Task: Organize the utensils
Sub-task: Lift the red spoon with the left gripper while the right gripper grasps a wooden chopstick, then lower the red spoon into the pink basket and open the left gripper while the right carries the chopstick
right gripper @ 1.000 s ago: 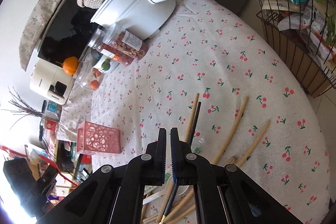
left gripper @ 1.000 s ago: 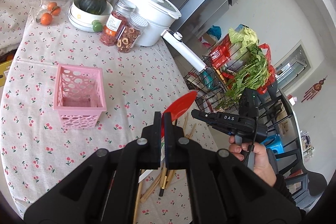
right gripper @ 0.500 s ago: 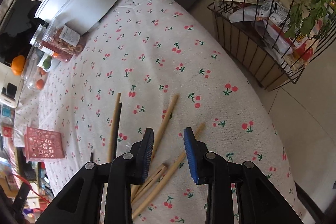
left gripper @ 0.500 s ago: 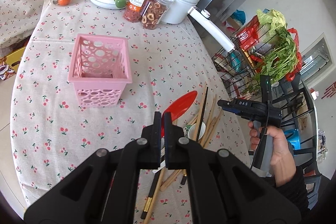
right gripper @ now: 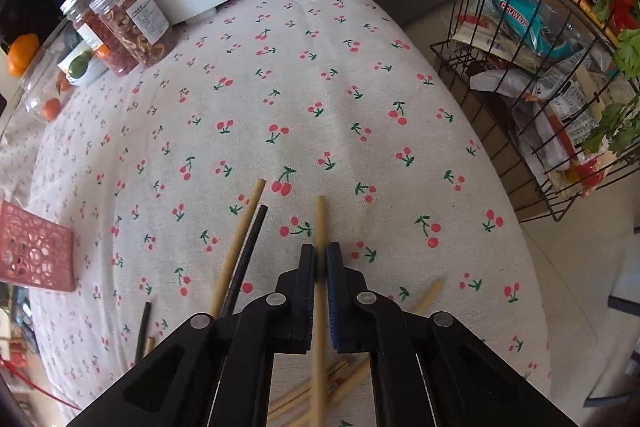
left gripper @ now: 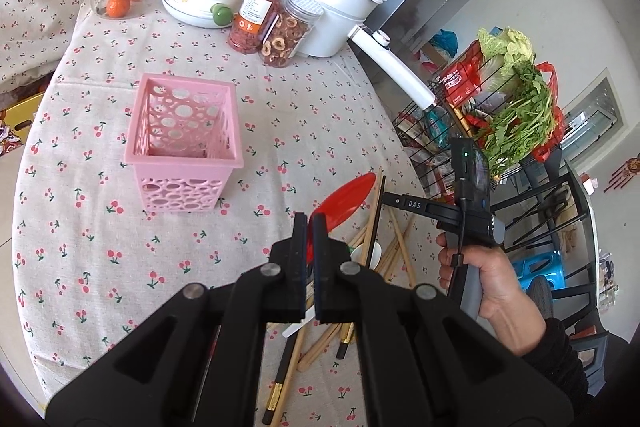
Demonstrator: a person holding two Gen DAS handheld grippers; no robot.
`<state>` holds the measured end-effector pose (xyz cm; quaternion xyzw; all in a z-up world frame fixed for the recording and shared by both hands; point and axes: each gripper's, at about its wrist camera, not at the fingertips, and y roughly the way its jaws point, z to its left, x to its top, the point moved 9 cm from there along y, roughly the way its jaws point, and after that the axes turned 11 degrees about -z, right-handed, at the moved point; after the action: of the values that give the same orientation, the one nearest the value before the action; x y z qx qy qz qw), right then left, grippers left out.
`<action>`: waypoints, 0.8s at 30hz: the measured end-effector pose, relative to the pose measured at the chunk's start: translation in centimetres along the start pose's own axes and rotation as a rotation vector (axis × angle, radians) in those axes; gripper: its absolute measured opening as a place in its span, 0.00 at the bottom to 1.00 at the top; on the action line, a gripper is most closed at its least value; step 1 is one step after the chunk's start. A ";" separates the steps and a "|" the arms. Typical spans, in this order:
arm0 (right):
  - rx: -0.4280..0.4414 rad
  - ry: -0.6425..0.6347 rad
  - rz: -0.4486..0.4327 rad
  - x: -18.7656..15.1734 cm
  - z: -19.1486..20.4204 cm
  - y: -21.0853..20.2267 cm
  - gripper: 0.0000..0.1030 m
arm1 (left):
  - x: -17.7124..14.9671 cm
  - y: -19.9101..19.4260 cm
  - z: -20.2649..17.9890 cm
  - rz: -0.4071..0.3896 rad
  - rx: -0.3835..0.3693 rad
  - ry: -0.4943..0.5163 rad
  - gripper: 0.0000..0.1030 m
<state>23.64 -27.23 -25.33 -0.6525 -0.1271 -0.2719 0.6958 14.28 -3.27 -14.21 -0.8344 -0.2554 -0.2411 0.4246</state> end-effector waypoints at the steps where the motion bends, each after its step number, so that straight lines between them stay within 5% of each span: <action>1: 0.021 0.013 -0.004 0.0 0.1 -0.2 0.05 | 0.2 -0.3 0.0 -0.009 -0.012 -0.009 0.02; 11: 0.213 -0.012 -0.249 2.9 4.4 -9.5 0.05 | 3.7 -3.4 -0.5 -0.147 -0.120 -0.075 0.03; 20: 0.332 -0.072 -0.413 3.4 8.7 -16.8 0.05 | 10.6 -5.8 0.5 -0.427 -0.221 -0.119 0.02; 24: 0.366 -0.080 -0.444 3.5 10.1 -18.0 0.05 | 12.6 -4.7 1.5 -0.489 -0.240 -0.130 0.03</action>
<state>18.53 -18.08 -7.19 -0.4826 -0.3411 -0.3640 0.7198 21.09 3.16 -4.37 -0.8062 -0.4454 -0.3108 0.2347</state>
